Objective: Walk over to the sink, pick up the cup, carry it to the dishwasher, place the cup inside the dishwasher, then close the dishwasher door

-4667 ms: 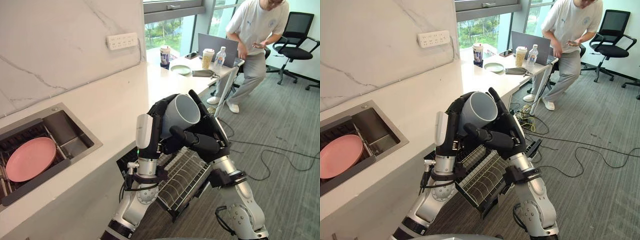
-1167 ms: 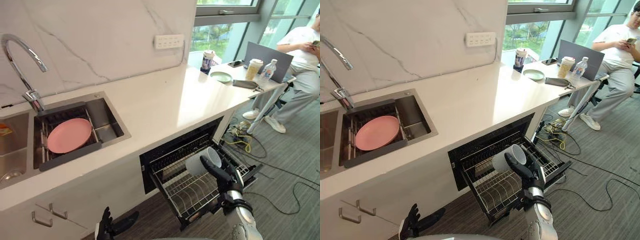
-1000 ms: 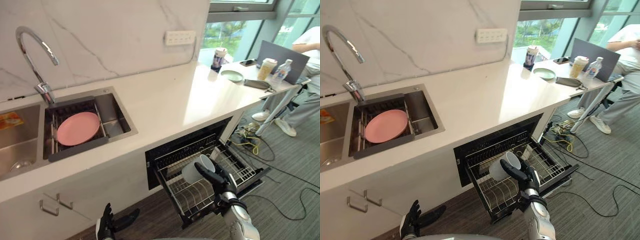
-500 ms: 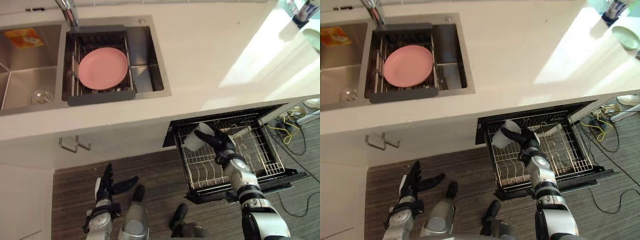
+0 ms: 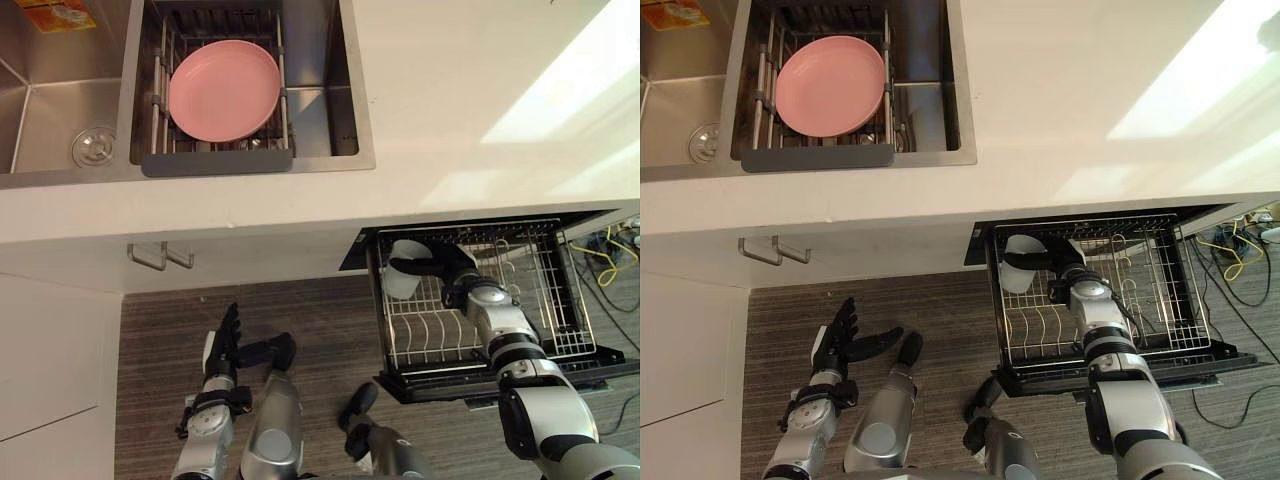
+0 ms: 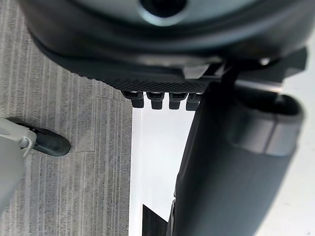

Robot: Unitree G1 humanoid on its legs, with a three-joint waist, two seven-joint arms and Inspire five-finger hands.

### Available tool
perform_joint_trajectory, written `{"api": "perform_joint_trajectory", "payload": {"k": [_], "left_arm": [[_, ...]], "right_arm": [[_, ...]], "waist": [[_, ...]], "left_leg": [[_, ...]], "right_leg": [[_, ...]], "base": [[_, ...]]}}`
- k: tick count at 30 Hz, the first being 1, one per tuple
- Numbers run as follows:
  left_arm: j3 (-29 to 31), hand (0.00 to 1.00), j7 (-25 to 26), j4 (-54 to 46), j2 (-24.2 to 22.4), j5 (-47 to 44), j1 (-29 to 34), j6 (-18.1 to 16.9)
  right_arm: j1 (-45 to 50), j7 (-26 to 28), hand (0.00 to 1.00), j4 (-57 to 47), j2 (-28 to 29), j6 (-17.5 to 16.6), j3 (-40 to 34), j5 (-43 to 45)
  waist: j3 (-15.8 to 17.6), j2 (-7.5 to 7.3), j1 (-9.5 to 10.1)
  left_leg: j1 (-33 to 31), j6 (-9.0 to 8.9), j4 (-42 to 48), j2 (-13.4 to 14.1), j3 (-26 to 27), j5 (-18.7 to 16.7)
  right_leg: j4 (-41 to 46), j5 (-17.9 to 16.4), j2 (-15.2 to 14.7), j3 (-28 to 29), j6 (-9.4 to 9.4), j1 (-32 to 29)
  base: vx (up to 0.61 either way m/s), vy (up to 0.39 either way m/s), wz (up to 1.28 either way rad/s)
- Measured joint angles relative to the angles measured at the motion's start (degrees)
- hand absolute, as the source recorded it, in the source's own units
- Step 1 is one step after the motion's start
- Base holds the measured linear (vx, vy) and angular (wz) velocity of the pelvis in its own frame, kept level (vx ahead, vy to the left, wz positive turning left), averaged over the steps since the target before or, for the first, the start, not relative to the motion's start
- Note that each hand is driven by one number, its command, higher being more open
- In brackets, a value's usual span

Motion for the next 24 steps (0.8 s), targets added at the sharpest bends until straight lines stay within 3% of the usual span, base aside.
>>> {"api": "perform_joint_trajectory", "payload": {"k": [4, 5, 13, 18, 21, 24], "left_arm": [[-0.83, 1.00, -0.38, -0.79, 0.47, 0.00, -0.07, 0.69], [-0.91, 1.00, -0.47, -0.78, 0.51, 0.01, -0.06, 0.87], [-0.93, 1.00, -1.08, -0.69, 0.51, 0.25, 0.17, 1.33], [-0.45, 1.00, -1.00, -0.45, 0.58, 1.03, 0.67, 1.42], [-0.36, 1.00, -0.96, 0.42, 0.53, 1.30, 1.49, 1.52], [0.17, 1.00, -0.96, 3.68, 0.42, 2.71, 2.40, 1.56]], "right_arm": [[-0.51, 1.56, 0.00, 0.95, -0.36, 0.04, 0.12, -3.17], [-0.50, 1.80, 1.00, 1.08, -0.50, 0.03, 0.25, -3.16], [-0.15, 3.55, 1.00, 1.41, 0.41, -0.12, 4.44, -0.97], [1.84, 2.64, 1.00, -0.09, 1.10, -1.14, 4.45, -0.58], [4.82, 1.95, 1.00, -4.24, 1.12, -1.66, 4.34, 1.32], [8.83, 1.18, 1.00, -10.14, 1.14, -2.31, 4.20, 3.37]], "waist": [[0.00, 0.00, 0.75], [0.00, 0.00, 0.80], [-0.19, -0.27, 0.92], [-1.66, -1.36, 0.93], [-3.61, -2.13, 0.38], [-5.96, -2.64, -1.43]], "left_leg": [[0.21, -0.22, -0.04, -0.04, 0.00, 0.11], [0.27, -0.28, -0.06, -0.05, 0.00, 0.15], [2.43, -0.91, -3.75, 1.77, 3.13, 2.48], [3.15, -0.97, -4.00, 1.77, 3.44, 2.75], [4.56, -0.97, -4.66, 1.81, 4.24, 2.74], [5.89, -0.97, -5.43, 1.54, 5.20, 2.86]], "right_leg": [[0.03, -0.53, -0.02, -0.48, -0.48, 0.24], [0.03, -0.67, -0.04, -0.56, -0.55, 0.33], [-0.01, -1.81, 0.42, -1.12, -1.14, 1.31], [-0.42, -1.79, 0.50, -0.80, -1.12, 1.89], [-1.27, -1.63, 0.62, 0.05, -0.92, 2.84], [-1.85, -1.22, 0.60, 1.15, -0.73, 3.38]], "base": [[-0.01, -0.003, 0.00], [-0.04, -0.019, 0.02], [-0.04, -0.028, 0.04], [0.01, 0.000, -0.01], [0.01, 0.000, -0.14], [-0.01, 0.017, -0.16]]}}
